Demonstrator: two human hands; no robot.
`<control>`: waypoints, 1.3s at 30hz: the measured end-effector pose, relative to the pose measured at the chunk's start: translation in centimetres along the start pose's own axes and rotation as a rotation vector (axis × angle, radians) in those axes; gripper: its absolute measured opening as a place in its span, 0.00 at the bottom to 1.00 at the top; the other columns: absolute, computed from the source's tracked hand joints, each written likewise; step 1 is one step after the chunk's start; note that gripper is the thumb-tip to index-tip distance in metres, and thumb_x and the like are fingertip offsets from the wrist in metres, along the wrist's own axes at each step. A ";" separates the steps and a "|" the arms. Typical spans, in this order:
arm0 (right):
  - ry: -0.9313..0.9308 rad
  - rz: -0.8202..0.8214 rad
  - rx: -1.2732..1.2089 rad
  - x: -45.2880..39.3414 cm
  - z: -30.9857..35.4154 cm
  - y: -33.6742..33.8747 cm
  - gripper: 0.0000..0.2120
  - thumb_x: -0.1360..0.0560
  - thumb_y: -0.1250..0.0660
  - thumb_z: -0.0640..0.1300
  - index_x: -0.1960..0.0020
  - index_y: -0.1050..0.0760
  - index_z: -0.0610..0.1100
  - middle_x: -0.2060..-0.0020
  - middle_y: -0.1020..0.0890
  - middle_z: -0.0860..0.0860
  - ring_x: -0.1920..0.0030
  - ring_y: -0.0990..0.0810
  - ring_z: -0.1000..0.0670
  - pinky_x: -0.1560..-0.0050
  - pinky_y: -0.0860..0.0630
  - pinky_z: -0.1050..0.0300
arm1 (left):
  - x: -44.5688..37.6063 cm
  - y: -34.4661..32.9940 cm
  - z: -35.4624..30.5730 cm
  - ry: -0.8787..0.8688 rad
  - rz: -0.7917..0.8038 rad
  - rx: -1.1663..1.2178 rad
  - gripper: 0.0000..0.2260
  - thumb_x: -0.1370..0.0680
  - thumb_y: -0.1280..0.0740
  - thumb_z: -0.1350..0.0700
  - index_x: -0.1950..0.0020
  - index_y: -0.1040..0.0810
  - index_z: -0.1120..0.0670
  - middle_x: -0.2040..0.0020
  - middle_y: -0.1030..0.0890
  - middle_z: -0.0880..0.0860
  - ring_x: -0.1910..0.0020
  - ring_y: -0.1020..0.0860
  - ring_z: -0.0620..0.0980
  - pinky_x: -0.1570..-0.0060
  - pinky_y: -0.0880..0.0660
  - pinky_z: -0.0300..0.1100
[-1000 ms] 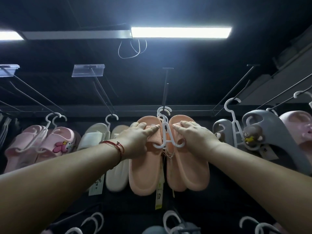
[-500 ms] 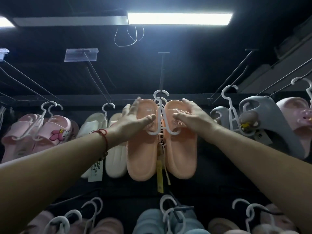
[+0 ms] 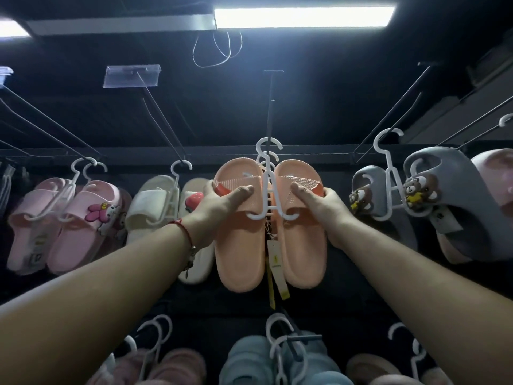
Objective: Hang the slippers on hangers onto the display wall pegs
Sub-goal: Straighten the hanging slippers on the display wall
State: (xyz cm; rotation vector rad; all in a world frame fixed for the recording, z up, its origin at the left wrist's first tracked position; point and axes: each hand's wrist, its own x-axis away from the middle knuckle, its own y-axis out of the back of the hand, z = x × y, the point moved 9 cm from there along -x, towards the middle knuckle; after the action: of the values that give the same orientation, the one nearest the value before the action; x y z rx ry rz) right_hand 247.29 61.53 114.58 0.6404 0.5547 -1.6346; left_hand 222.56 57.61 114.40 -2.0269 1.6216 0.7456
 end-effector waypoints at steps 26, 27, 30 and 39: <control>-0.032 -0.017 0.047 1.0 -0.7 -0.3 0.54 0.48 0.32 0.80 0.33 0.29 0.47 0.43 0.18 0.48 0.45 0.18 0.46 0.40 0.21 0.44 | 1.2 0.4 0.0 -0.019 -0.072 -0.189 0.33 0.29 0.27 0.34 0.31 0.32 0.49 0.41 0.20 0.54 0.49 0.18 0.55 0.59 0.19 0.47; -0.008 -0.023 0.117 1.2 -0.1 0.0 0.52 0.44 0.33 0.80 0.32 0.30 0.46 0.41 0.19 0.48 0.44 0.19 0.45 0.39 0.22 0.44 | 1.2 0.6 -0.4 -0.034 -0.069 -0.217 0.34 0.30 0.27 0.33 0.31 0.32 0.49 0.41 0.20 0.54 0.47 0.18 0.55 0.55 0.19 0.49; 0.094 -0.035 0.390 2.0 2.2 1.0 0.42 0.29 0.40 0.75 0.28 0.33 0.46 0.36 0.22 0.46 0.38 0.23 0.43 0.37 0.25 0.45 | 2.0 1.3 -2.3 -0.123 -0.056 -0.365 0.39 0.33 0.28 0.28 0.32 0.30 0.51 0.40 0.21 0.51 0.43 0.20 0.53 0.43 0.20 0.53; 0.326 0.122 1.134 8.3 7.1 0.2 0.38 0.21 0.46 0.69 0.19 0.47 0.48 0.19 0.44 0.50 0.21 0.44 0.45 0.25 0.43 0.44 | 6.8 3.7 -3.6 -0.214 0.124 -1.011 0.43 0.29 0.36 0.25 0.20 0.40 0.45 0.26 0.30 0.51 0.32 0.26 0.52 0.32 0.28 0.52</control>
State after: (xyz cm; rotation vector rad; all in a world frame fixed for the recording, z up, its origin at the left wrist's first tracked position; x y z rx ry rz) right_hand 245.88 50.71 114.09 1.7426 -0.2623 -1.6433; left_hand 220.55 49.49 112.65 -2.3126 1.3608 2.0590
